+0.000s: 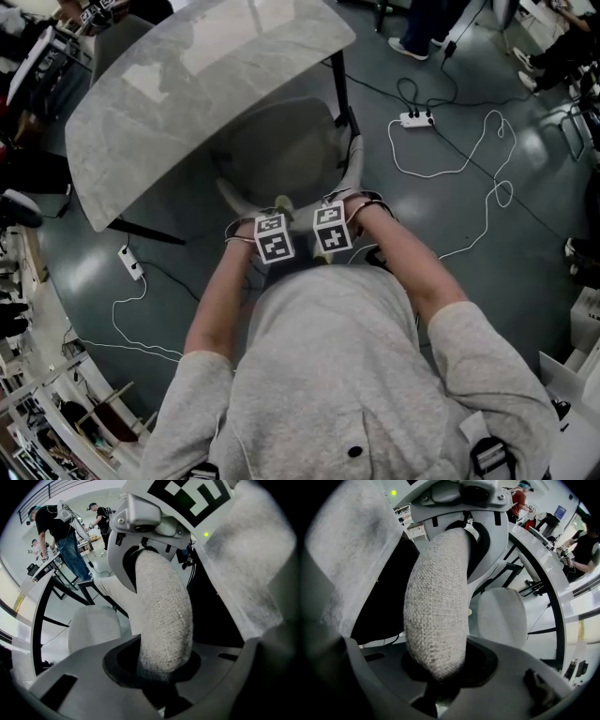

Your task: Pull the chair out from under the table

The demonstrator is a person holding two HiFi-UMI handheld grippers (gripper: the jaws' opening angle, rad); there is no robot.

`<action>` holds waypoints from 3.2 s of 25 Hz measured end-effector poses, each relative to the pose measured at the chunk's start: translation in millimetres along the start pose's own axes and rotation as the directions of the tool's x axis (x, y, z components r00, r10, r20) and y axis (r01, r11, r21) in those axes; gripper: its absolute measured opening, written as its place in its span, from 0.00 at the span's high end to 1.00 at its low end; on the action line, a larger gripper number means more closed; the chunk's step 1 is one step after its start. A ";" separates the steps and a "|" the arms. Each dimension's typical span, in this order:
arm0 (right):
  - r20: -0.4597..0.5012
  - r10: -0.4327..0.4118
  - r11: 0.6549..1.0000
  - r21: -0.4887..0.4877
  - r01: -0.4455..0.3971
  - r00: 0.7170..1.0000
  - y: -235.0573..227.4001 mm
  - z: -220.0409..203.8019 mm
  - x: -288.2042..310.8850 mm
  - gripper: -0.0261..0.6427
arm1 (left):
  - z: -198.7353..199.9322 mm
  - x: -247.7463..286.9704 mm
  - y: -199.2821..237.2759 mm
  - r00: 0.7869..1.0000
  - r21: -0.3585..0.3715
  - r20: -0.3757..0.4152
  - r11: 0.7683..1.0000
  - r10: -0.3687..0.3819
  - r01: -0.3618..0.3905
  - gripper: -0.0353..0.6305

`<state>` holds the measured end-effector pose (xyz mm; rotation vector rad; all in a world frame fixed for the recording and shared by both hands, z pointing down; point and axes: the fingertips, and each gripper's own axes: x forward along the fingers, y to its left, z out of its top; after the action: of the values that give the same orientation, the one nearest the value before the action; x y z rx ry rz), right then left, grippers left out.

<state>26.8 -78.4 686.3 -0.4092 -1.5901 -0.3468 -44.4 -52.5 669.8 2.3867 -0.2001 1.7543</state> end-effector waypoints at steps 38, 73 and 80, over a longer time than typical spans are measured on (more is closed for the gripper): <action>-0.017 0.030 1.000 0.008 -0.030 0.999 38.8 6.8 0.8 0.82 | 1.7 2.9 -39.5 1.000 -0.016 0.001 0.999 -0.028 0.028 0.81; -0.019 0.026 0.999 0.048 -0.025 0.999 115.7 29.8 4.3 0.82 | -2.6 6.6 -116.2 1.000 0.027 -0.005 0.999 -0.029 0.029 0.81; -0.022 0.025 0.998 0.057 -0.023 0.999 136.5 35.1 5.3 0.82 | -2.7 8.3 -137.1 1.000 0.038 -0.003 0.999 -0.025 0.025 0.81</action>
<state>58.5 59.1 686.0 -0.3790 -1.5683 -0.2862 -15.8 81.8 670.4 2.4027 -0.1369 1.7653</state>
